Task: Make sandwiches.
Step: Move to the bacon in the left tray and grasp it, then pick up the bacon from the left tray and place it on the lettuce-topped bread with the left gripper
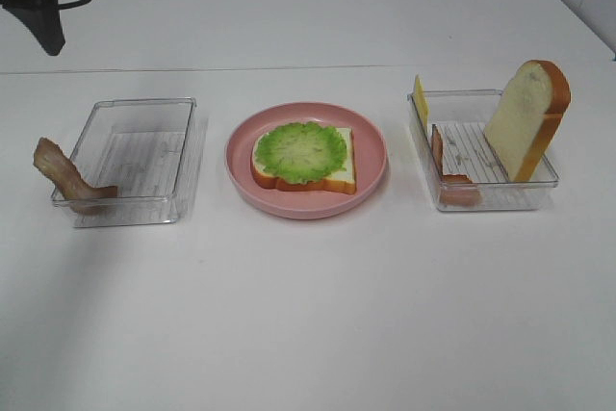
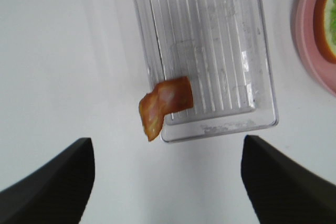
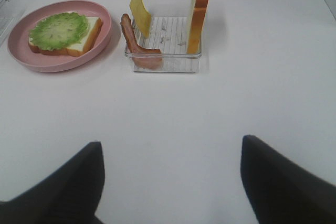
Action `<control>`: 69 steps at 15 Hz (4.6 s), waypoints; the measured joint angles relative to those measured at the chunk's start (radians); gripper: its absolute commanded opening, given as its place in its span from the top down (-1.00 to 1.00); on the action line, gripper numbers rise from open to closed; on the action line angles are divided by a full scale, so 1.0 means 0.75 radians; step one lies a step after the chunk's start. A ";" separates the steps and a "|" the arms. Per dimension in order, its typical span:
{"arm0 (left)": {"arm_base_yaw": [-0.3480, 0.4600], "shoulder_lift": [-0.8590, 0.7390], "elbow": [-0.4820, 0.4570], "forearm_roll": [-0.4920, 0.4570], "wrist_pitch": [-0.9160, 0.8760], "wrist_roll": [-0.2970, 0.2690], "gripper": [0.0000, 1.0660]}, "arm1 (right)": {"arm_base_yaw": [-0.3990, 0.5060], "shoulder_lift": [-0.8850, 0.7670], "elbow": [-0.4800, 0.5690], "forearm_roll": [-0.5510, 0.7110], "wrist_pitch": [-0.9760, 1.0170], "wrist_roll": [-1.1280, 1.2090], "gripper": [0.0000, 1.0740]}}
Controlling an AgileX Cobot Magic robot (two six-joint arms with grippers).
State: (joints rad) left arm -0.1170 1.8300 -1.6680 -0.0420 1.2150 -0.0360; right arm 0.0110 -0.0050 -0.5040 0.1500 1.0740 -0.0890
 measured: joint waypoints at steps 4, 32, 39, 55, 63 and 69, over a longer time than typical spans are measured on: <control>0.047 -0.013 0.208 0.003 -0.013 -0.049 -0.38 | 0.000 0.000 0.000 0.000 0.000 0.000 -0.30; 0.047 0.243 0.360 -0.049 -0.447 -0.123 -0.02 | 0.000 0.000 0.000 0.000 0.000 0.000 -0.30; 0.047 0.243 0.360 -0.049 -0.449 -0.123 0.53 | 0.000 0.000 0.000 0.000 0.000 0.000 -0.30; 0.047 0.169 0.323 -0.196 -0.479 -0.027 1.00 | 0.000 0.000 0.000 0.000 0.000 0.000 -0.30; 0.047 0.131 0.185 -0.884 -0.548 0.371 1.00 | 0.000 0.000 0.000 0.000 0.000 0.000 -0.30; -0.051 0.271 0.185 -1.572 -0.563 0.760 1.00 | 0.000 0.000 0.000 0.000 0.000 0.000 -0.30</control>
State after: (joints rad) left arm -0.1550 2.0330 -1.5290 -1.2210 0.7930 0.5340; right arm 0.0110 -0.0050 -0.5040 0.1500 1.0740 -0.0890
